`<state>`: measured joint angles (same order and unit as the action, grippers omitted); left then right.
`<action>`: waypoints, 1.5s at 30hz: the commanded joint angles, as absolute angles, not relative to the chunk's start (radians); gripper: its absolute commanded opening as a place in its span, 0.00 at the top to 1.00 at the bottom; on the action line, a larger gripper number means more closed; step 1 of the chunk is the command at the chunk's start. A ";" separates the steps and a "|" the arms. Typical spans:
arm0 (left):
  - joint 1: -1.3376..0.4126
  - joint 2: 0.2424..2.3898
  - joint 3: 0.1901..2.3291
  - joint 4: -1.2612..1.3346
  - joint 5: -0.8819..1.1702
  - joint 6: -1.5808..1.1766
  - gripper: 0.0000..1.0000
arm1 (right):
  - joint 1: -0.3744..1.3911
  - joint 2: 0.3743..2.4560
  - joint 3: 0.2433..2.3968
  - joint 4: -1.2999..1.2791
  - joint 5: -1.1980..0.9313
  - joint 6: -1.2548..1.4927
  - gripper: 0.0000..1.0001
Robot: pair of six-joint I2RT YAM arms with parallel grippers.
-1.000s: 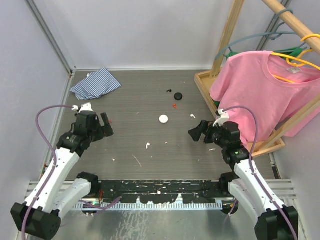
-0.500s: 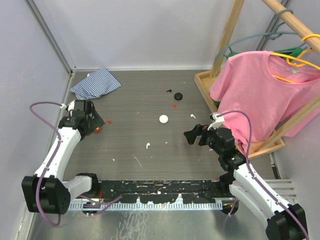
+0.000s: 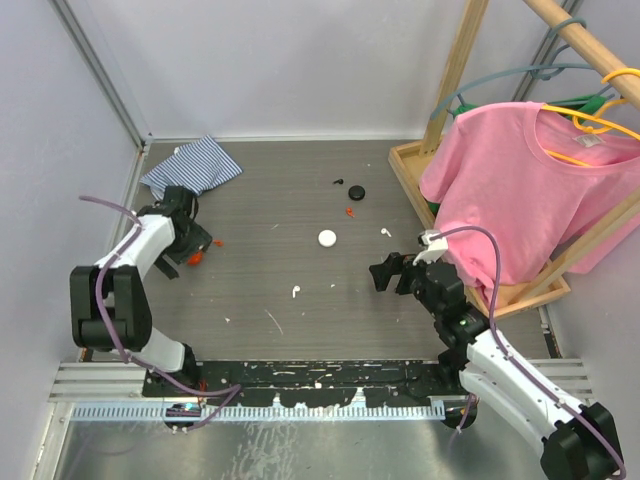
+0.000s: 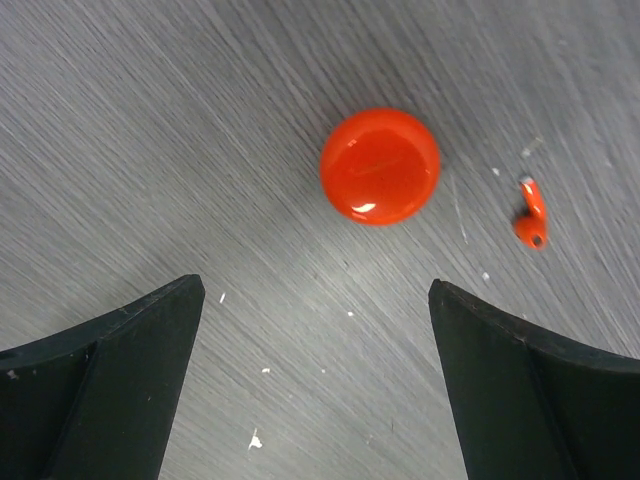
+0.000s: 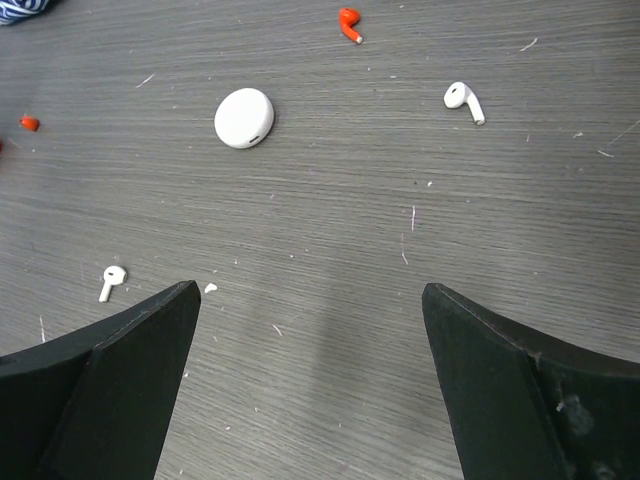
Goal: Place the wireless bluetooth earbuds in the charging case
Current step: Pick up the charging case at the center of the board.
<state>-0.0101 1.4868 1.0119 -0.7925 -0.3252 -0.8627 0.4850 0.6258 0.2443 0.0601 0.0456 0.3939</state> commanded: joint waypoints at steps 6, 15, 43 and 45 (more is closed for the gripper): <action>0.043 1.635 1.096 -0.747 -0.361 -1.009 0.00 | 0.513 0.619 0.235 0.144 0.129 0.371 0.00; 0.043 1.712 1.144 -0.733 -0.356 -1.045 0.07 | 0.532 0.639 0.229 0.160 0.161 0.365 0.01; 0.081 1.749 1.026 -0.603 -0.278 -1.029 0.39 | 0.543 0.683 0.256 0.135 0.155 0.362 0.01; 0.082 1.741 1.012 -0.593 -0.257 -1.027 0.42 | 0.543 0.701 0.268 0.126 0.148 0.362 0.00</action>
